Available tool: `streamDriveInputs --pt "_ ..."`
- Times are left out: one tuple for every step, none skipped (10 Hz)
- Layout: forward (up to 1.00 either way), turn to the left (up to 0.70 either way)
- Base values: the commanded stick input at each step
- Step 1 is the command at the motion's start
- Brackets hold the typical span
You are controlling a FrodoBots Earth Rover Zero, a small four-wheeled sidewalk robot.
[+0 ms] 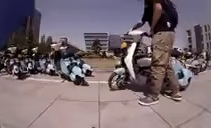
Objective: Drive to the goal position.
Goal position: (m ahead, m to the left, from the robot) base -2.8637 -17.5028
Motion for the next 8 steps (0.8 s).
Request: streamDriveInputs --pt "0.00 -1.00" --pt "0.00 -1.00" --pt "0.00 -1.00" --pt "0.00 -1.00" --pt "0.00 -1.00" --pt "0.00 -1.00" --pt "0.00 -1.00" --pt "0.00 -1.00"
